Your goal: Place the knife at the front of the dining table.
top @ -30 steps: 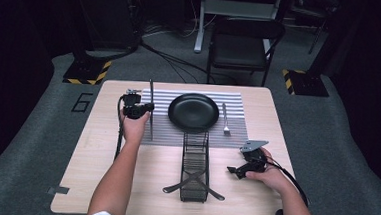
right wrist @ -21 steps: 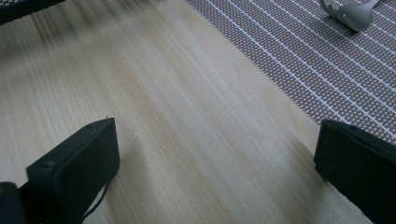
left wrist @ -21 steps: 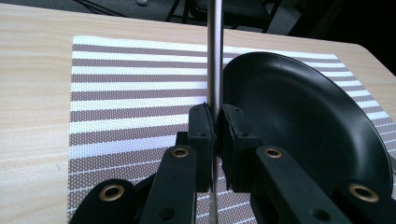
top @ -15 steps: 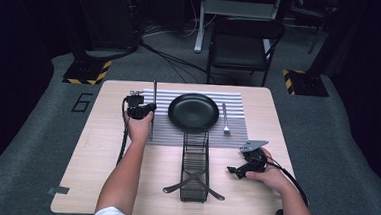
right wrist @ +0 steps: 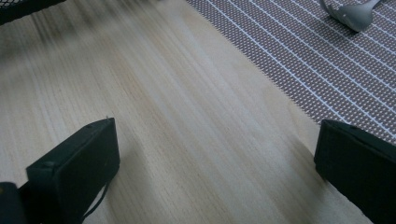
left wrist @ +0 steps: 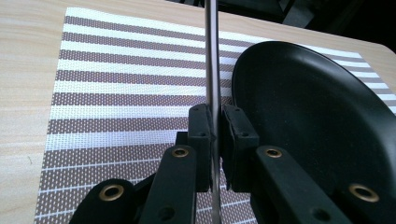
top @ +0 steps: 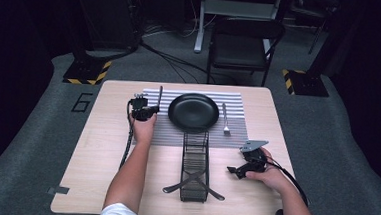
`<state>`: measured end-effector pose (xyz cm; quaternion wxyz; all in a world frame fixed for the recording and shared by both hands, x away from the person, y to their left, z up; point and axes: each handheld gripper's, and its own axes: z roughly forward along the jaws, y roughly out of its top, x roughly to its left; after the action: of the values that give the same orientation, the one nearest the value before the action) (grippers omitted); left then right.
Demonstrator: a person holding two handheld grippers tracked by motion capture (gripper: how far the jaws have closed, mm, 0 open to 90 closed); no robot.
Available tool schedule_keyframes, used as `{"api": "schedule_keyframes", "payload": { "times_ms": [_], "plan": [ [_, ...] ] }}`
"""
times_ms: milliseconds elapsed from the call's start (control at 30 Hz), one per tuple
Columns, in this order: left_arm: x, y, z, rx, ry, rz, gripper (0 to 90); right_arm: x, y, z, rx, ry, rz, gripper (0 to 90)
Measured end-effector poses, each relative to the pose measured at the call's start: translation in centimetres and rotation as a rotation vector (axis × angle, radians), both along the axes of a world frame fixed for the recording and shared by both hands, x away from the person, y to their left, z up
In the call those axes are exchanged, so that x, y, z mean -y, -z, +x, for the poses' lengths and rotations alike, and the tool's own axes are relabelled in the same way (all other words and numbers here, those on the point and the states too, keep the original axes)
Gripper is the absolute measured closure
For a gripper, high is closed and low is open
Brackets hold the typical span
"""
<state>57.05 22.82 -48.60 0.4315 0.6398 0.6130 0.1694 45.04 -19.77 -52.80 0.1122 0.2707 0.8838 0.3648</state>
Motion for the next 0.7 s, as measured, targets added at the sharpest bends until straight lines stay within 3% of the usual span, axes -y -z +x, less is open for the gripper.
{"api": "schedule_keyframes", "payload": {
  "times_ms": [700],
  "plan": [
    [0.5, 2.5, 1.4, -0.002, -0.140, 0.061, 82.7, -0.1, 0.0, 0.0, -0.002, 0.007, 0.006, 0.0]
  ]
}}
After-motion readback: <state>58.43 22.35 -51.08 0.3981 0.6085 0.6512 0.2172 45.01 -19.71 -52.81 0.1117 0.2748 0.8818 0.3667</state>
